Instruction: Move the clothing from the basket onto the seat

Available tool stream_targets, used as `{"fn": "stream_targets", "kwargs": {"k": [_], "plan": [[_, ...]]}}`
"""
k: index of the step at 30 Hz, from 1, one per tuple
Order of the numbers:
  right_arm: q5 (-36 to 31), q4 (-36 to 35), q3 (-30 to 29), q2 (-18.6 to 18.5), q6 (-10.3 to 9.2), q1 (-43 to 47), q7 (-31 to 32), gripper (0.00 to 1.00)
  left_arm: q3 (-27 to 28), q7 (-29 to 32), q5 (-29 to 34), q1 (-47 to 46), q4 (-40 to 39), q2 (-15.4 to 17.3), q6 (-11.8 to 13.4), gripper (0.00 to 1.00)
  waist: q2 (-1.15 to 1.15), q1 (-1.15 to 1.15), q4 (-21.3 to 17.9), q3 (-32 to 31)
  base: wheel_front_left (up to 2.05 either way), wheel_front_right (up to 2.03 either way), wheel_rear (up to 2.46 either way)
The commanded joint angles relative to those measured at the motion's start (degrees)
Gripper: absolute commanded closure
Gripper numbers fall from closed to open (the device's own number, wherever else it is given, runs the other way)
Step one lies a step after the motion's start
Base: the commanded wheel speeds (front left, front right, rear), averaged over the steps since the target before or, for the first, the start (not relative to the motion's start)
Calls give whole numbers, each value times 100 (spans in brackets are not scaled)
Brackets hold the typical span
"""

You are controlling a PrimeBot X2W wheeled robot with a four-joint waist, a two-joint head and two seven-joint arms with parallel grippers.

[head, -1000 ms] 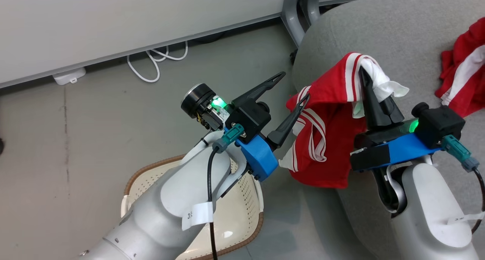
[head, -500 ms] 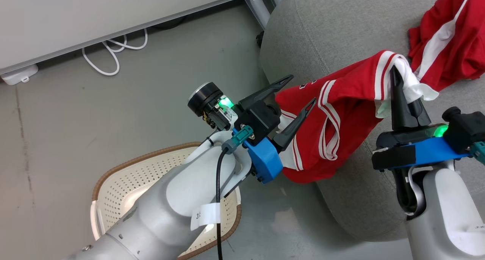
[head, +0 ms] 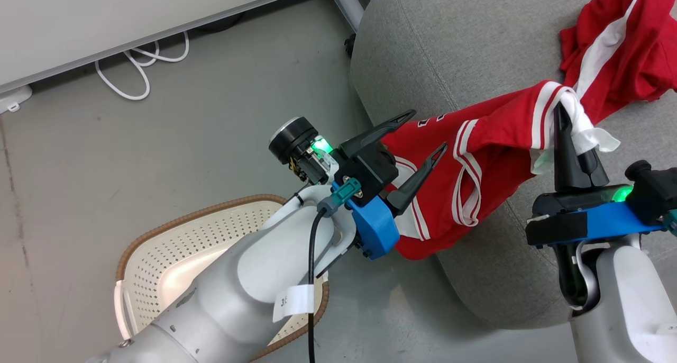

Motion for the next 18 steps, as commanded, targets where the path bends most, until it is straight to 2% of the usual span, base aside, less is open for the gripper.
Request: {"fn": "stream_targets", "kwargs": {"k": [1,10,18], "plan": [[13,-21,-17,21,1,57,-21,100,-24,-27,-21,-82,9,4,-10,0,0,0,3,2,0,0,0],[-36,-109,-26,-28,1,-273,-22,100,15,-27,34,-131,-36,8,-10,0,0,0,82,106,0,0,0],[-64,-429,-326,-427,1,-1358,-22,100,89,-27,181,-349,-107,24,-10,0,0,0,241,650,0,0,0]]}}
